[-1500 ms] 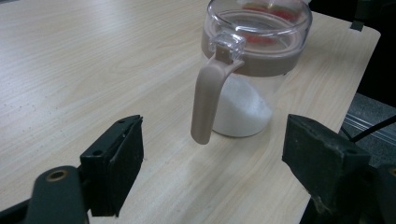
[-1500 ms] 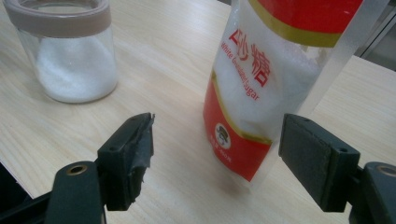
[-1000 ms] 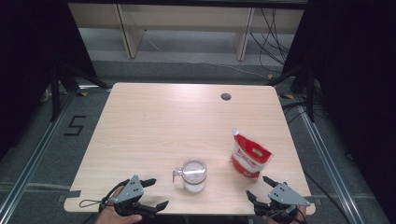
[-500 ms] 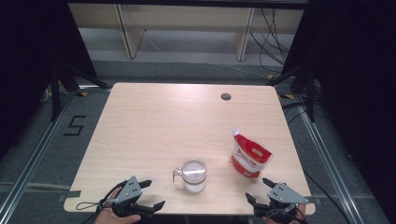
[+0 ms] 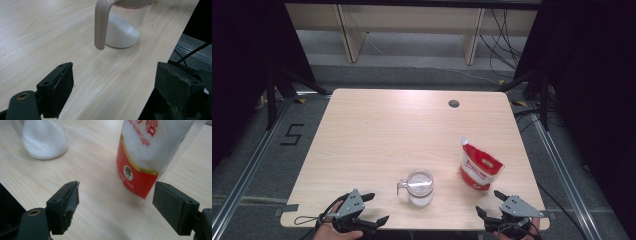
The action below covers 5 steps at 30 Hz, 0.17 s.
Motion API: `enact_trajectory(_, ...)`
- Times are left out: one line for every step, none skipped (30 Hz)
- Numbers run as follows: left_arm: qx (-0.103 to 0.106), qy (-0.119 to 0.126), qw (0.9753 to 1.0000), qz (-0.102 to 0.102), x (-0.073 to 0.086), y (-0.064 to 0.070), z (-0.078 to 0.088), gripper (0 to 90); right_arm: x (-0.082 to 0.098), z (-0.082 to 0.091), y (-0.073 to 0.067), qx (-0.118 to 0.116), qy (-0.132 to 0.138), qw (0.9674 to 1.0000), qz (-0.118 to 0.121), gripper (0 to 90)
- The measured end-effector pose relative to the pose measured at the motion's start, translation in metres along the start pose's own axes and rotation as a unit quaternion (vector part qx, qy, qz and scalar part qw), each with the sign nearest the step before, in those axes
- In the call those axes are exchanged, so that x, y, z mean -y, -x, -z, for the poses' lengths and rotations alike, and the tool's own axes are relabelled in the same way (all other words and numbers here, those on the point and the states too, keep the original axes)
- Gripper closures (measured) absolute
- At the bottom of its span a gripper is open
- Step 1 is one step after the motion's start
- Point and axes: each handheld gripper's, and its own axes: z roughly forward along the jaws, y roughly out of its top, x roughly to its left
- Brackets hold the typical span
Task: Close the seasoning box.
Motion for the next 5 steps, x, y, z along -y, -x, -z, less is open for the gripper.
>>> enact_trajectory(0.000, 0.000, 1.0000, 0.004, 0.0001, 0.0001, -0.0001, 15.2, 0.0000, 0.0000, 0.0001, 0.000, 0.000, 1.0000, 0.000, 21.8)
enact_trajectory(0.004, 0.005, 0.9999, 0.009, 0.0006, -0.0002, -0.0014, 15.2, 0.0002, -0.0008, 0.0002, -0.005, 0.001, 1.0000, -0.002, 21.8)
enact_trajectory(-0.001, 0.000, 1.0000, 0.005, 0.0006, -0.0006, -0.0009, 15.2, 0.0003, -0.0012, 0.0007, -0.002, 0.001, 1.0000, 0.001, 21.7)
enact_trajectory(-0.001, -0.002, 1.0000, 0.005, 0.0007, -0.0010, -0.0008, 15.2, 0.0001, -0.0009, 0.0004, -0.005, 0.002, 1.0000, -0.003, 21.6)
enact_trajectory(-0.001, -0.002, 1.0000, 0.001, 0.0005, -0.0016, -0.0009, 15.2, 0.0002, -0.0006, -0.0016, -0.003, 0.000, 0.9999, -0.015, 21.6)
